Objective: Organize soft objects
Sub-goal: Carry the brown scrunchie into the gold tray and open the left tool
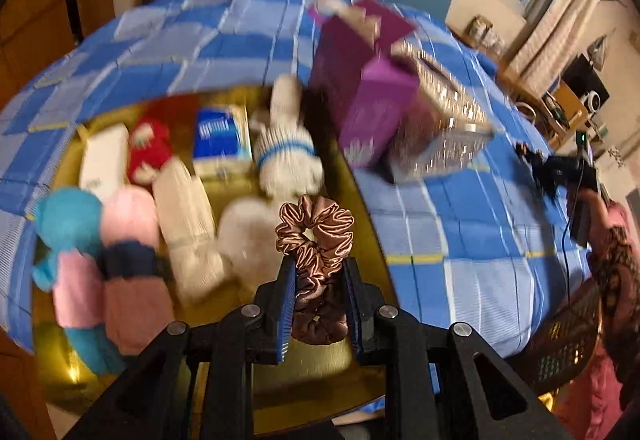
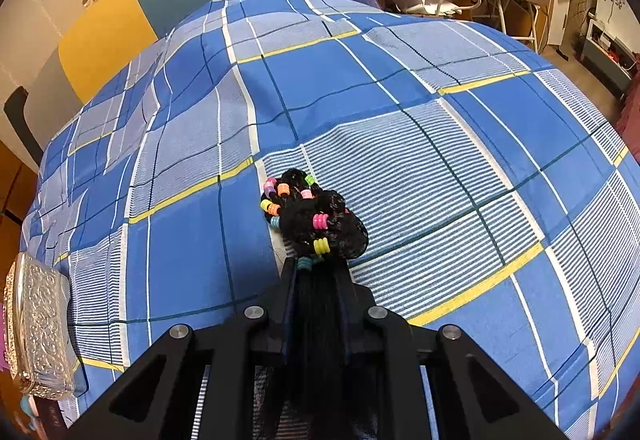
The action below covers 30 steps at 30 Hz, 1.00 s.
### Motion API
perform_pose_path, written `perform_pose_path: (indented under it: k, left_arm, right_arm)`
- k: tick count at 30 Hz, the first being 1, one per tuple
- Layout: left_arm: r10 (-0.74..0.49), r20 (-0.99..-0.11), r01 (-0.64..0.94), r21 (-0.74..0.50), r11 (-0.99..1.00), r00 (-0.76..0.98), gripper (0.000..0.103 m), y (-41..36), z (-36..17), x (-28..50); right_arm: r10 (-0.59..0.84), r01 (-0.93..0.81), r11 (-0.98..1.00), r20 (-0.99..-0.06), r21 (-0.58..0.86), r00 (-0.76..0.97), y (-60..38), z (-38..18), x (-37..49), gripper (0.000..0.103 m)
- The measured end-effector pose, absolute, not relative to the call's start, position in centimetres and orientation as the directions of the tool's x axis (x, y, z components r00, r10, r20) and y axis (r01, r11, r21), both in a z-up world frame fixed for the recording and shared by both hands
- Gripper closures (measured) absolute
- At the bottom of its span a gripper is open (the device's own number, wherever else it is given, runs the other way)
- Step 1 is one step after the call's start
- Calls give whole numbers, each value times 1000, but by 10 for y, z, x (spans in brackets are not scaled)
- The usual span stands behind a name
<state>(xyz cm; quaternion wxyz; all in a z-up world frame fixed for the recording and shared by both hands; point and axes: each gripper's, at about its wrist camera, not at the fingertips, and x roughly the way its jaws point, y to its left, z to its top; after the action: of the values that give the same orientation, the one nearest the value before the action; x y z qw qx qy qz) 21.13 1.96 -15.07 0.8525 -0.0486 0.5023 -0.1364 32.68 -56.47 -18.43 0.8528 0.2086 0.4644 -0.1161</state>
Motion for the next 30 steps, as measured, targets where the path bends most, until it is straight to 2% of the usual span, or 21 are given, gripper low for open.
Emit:
perform_pose_path:
  k: [5, 8, 12, 18, 24, 28, 30]
  left_arm:
    - [-309, -858, 228, -232, 946, 411, 80, 9, -170, 210]
    - [-317, -867, 240, -238, 941, 385, 74, 6, -178, 210]
    - [-364, -860, 230, -297, 927, 358, 53, 9, -181, 210]
    - [-394, -832, 230, -326, 917, 390, 37, 19, -169, 202]
    - [-369, -795, 242, -284, 928, 482, 32, 32, -151, 188]
    - [-357, -758, 231, -274, 934, 546, 32, 42, -142, 179]
    - [-353, -749, 220, -277, 935, 561, 27, 49, -139, 176]
  right_arm:
    - [-11, 381, 886, -809, 265, 588, -564, -175, 323, 87]
    - [-30, 369, 895, -792, 251, 610, -561, -165, 319, 87]
    - [-20, 359, 892, -769, 275, 639, -554, -150, 310, 87]
    - [-17, 311, 916, -751, 253, 660, -531, -122, 293, 87]
    - [14, 220, 943, -692, 248, 721, -495, -74, 277, 88]
    - [36, 174, 956, -681, 237, 731, -474, -52, 273, 88]
    - [13, 191, 959, -707, 208, 707, -472, -57, 275, 85]
